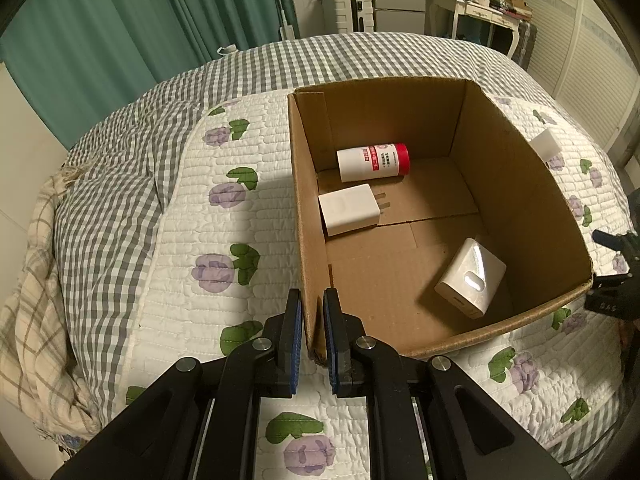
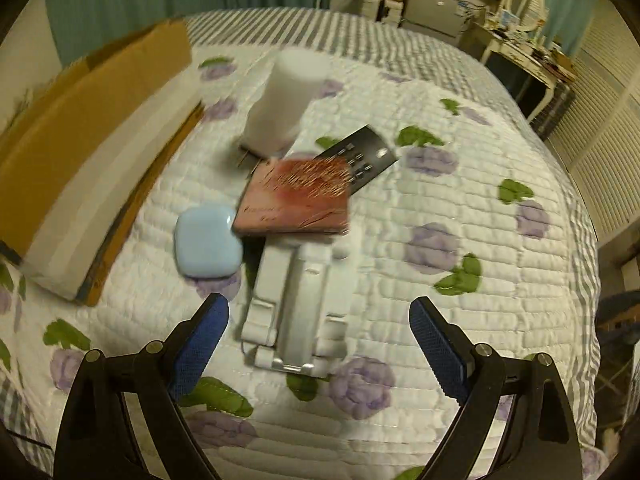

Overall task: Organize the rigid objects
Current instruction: 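Move the right gripper to the white phone stand and grasp it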

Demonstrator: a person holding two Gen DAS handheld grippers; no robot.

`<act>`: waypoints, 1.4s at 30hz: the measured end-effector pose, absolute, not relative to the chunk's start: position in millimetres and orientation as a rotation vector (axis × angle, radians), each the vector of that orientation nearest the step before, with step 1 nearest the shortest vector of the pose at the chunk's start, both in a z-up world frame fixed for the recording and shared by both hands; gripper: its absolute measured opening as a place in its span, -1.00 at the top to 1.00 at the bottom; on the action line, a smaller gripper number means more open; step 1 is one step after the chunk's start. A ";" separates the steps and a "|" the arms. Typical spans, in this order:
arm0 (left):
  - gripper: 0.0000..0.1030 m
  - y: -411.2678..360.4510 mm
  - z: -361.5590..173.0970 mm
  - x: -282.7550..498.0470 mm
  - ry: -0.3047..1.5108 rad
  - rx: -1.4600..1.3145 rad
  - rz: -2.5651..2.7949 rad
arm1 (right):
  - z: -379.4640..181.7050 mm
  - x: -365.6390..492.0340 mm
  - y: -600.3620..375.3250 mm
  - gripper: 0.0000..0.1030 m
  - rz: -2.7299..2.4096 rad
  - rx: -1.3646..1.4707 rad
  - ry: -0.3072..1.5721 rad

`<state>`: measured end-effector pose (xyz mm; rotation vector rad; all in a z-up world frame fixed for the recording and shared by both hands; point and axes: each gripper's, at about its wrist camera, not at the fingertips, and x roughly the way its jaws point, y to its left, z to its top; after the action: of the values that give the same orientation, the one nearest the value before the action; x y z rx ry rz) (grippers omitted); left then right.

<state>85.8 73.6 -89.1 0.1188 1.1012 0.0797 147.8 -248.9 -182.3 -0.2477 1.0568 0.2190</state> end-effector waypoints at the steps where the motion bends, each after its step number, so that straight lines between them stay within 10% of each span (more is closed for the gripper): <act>1: 0.80 73.7 -89.4 85.4 1.101 0.117 0.080 | -186.4 148.6 -245.4 -0.79 0.231 -0.255 1.071; 12: 0.80 73.0 -89.5 85.5 1.101 0.120 0.080 | -208.5 171.1 -248.5 -0.78 0.203 -0.186 1.173; 22: 0.80 73.0 -90.2 85.6 1.102 0.119 0.081 | -217.4 188.1 -254.4 -0.30 0.223 -0.112 1.208; 42: 0.80 71.8 -91.0 85.8 1.102 0.121 0.083 | -177.4 147.0 -250.8 -0.26 0.206 -0.160 1.085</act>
<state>85.8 71.8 -91.0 0.1208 1.1018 0.0828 146.9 -250.8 -177.4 -0.1602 1.0851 0.2065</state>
